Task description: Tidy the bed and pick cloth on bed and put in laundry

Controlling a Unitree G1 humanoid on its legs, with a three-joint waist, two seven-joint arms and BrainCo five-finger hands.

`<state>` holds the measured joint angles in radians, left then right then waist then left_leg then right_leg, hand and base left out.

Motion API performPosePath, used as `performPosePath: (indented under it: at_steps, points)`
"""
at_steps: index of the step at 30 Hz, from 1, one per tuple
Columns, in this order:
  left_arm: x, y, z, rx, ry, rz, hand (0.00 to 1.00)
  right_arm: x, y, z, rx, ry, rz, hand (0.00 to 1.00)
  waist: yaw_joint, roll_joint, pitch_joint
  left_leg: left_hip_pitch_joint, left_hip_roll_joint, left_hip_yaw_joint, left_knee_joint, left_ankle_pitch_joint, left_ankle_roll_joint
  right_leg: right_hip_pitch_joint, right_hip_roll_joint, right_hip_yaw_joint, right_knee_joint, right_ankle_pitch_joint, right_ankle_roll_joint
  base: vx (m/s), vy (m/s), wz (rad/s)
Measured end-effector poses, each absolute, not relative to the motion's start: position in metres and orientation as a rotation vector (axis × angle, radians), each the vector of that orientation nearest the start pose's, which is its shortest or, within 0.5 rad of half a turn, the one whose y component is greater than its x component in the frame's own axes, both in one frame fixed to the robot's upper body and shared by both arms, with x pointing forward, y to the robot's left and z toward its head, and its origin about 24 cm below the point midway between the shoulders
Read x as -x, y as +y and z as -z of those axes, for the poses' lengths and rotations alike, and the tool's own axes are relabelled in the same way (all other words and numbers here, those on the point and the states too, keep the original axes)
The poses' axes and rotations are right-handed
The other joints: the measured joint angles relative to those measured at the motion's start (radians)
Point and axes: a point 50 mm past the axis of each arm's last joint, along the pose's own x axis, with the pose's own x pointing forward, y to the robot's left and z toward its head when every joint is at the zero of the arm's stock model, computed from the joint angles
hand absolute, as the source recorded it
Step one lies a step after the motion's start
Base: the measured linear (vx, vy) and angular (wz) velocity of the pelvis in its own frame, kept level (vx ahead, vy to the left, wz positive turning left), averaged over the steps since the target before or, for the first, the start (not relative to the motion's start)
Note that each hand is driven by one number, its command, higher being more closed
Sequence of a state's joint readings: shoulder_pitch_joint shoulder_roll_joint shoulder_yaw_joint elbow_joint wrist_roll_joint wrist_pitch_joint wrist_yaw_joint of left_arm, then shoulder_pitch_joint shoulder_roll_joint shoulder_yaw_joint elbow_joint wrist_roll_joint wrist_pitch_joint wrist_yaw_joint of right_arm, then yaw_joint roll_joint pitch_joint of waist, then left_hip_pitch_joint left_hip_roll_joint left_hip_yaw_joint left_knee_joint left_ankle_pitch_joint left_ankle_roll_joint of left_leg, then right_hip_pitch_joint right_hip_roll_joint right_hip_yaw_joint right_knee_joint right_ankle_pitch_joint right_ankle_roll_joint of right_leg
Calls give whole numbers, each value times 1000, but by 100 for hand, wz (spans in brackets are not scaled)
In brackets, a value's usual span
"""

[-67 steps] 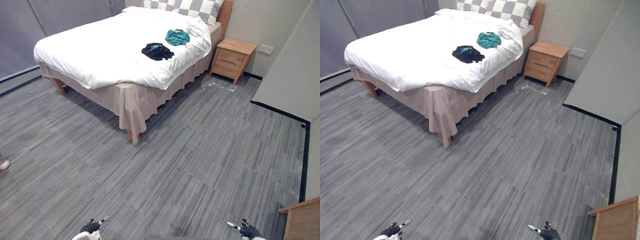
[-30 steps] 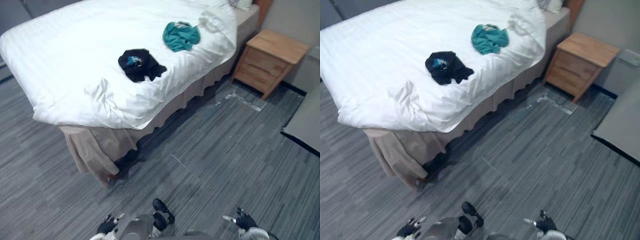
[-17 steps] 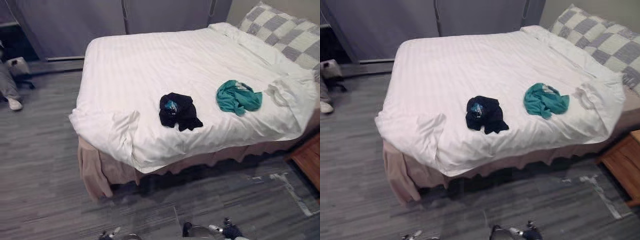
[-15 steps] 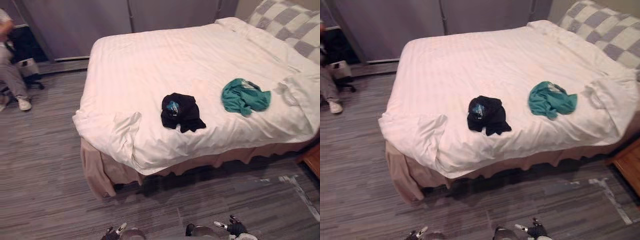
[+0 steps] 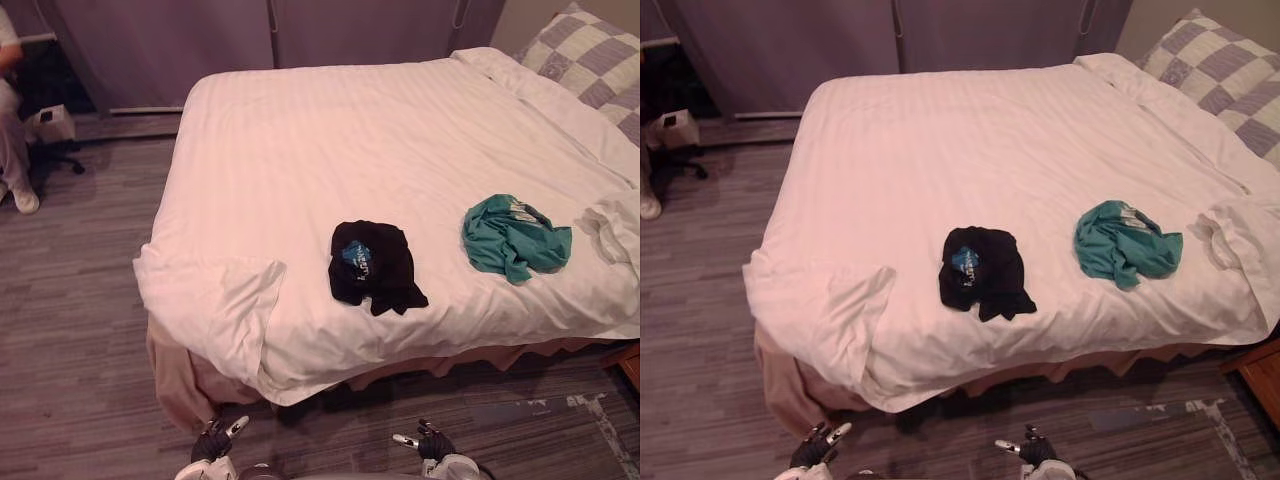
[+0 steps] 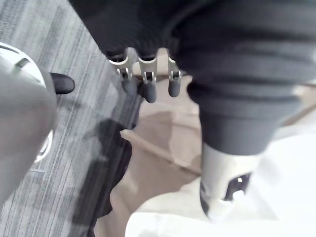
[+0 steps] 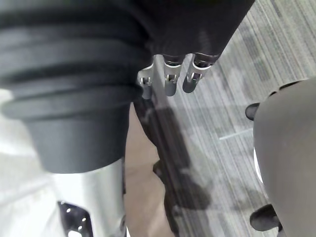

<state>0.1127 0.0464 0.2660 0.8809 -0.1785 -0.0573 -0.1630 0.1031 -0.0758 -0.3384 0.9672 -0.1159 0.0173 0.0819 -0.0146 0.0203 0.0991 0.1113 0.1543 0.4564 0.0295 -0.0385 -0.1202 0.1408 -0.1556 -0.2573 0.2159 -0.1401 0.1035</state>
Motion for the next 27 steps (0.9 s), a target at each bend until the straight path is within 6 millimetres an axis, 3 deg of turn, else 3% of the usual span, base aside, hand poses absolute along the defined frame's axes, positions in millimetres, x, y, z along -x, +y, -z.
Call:
performPosePath:
  at_steps: [2,3,4,6,7,9,12,14,17,20,22,23,27]
  points:
    - [-125,202,143,276,873,-208,0,-89,-228,154,-20,1089,266,0,-11,1,3,25,-6,-34,-24,-18,12,-85,-24,9,226,-12,7,31,27,45]
    - [-125,210,141,255,871,-215,0,-82,-226,156,-24,1104,268,0,-30,2,10,46,4,-58,-28,-23,11,-146,-35,28,375,-38,-7,-8,-10,55]
    - [-125,227,138,221,865,-237,0,-80,-218,158,-38,1113,251,0,-43,-24,6,47,0,-74,-31,-20,5,-163,-21,54,309,-98,-17,-4,-8,52]
    - [-126,253,131,182,849,-287,0,-77,-211,160,-44,1125,229,0,-40,-87,3,44,-35,-89,-33,-25,-10,-166,-29,61,190,-57,-45,68,-32,16]
    - [-124,264,128,167,848,-327,0,-79,-210,161,-44,1126,230,0,-32,-90,-1,34,-30,-85,-33,-17,-14,-137,-15,63,97,-54,-45,108,-41,-6]
    - [-121,269,129,208,841,-386,0,-83,-213,160,-35,1119,230,0,-27,-87,-1,10,-36,-69,-31,-16,-13,-132,-11,65,27,-50,-37,95,-38,-22]
    - [-106,264,137,317,867,-472,0,-81,-225,158,-5,1126,244,0,-33,-38,14,14,-34,-55,-34,-15,-12,-84,2,67,-75,1,-25,62,8,-14]
    - [-97,265,139,349,870,-516,0,-76,-227,159,-1,1141,249,0,-33,-22,5,20,-33,-56,-49,-14,-12,-71,8,62,-106,13,-24,40,13,1]
    - [-88,277,135,398,809,-629,0,-74,-226,160,0,1147,250,0,-32,-23,-2,32,-29,-58,-68,-8,-17,-52,15,47,-133,26,-26,19,-2,5]
    - [-96,304,115,407,635,-762,0,-70,-226,161,-3,1168,256,0,-20,-40,-12,30,-34,-79,-99,15,-14,-41,15,20,-163,40,-26,-16,-4,21]
    - [-112,331,82,303,429,-801,0,-66,-226,163,-3,1194,266,0,-9,-46,-16,31,-44,-100,-128,36,-8,-35,12,-6,-173,43,-24,-42,-2,33]
    - [-115,334,77,287,403,-803,0,-66,-226,163,-3,1196,268,0,-8,-46,-16,31,-45,-104,-132,39,-8,-35,12,-8,-173,43,-24,-55,7,21]
    - [-148,357,14,99,87,-730,0,-67,-228,162,8,1200,285,0,7,-40,-22,28,-60,-116,-134,46,1,-34,-1,-20,-177,43,-23,-49,16,7]
